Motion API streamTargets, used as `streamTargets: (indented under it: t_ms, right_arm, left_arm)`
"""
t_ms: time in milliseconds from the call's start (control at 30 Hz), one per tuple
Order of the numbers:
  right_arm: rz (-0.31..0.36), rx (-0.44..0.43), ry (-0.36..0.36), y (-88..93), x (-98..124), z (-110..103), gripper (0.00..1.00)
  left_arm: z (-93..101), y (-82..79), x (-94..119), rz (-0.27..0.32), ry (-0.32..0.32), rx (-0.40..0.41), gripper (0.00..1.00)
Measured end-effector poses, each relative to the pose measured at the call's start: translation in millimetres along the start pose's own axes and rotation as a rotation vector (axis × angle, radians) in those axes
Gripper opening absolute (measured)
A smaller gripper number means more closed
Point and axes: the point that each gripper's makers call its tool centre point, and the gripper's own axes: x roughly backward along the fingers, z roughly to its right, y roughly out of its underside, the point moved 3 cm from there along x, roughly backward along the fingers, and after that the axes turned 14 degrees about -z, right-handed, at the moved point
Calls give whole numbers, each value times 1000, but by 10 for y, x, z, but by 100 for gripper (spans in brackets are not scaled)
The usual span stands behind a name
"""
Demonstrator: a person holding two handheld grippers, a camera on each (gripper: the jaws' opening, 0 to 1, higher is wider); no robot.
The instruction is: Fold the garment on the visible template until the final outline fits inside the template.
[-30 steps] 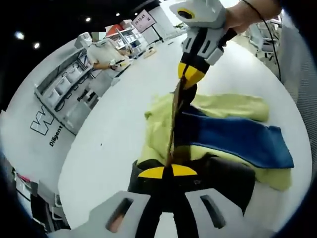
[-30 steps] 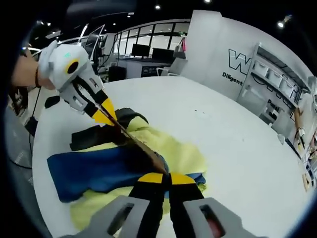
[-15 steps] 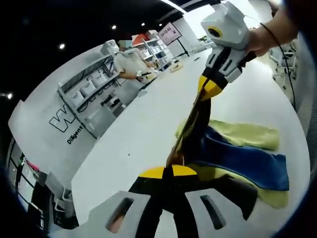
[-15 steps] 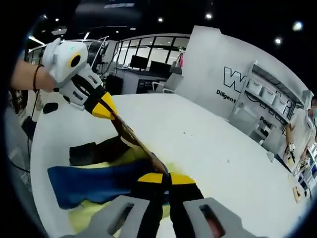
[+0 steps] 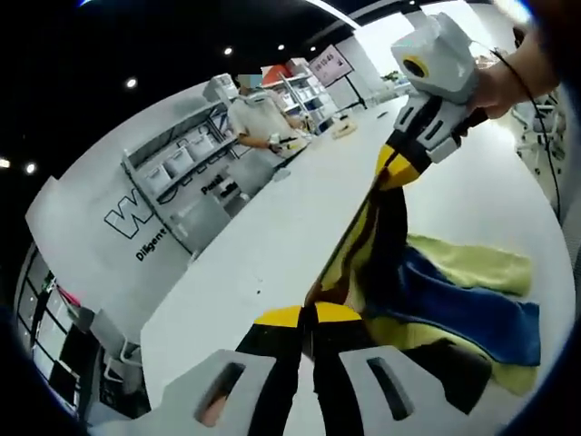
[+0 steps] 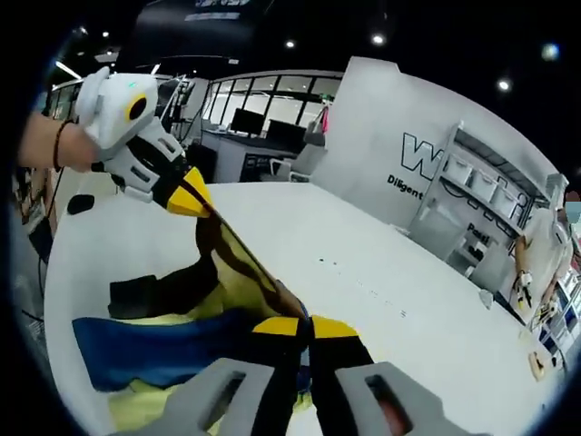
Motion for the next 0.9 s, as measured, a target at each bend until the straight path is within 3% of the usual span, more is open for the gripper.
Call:
streamTargets:
  t_ms: [300, 433, 533, 733, 767, 800, 900]
  right_arm:
    - [-7, -17, -2, -171, -193, 274, 0]
    - [-24, 17, 2, -208, -298, 346, 0]
    - [-44, -9, -10, -193, -380, 396, 0]
    - [-50, -28, -13, -199, -521, 486, 0]
    - [-51, -28, -12, -201, -541, 499, 0]
    - [-60, -29, -9, -201, -574, 521, 0]
    - [-69, -43, 7, -185, -643, 581, 0]
  left_arm:
    - [-209, -69, -205, -14, 4, 67, 7]
    - [-280, -84, -309, -29, -1, 71, 7]
    - [-339, -92, -400, -41, -4, 86, 7]
    - [-383, -94, -533, -65, -13, 49, 7]
    - [-406, -98, -559, -72, -30, -18, 7]
    - [-390, -98, -590, -77, -31, -32, 7]
    - [-390, -114, -659, -65, -18, 16, 7]
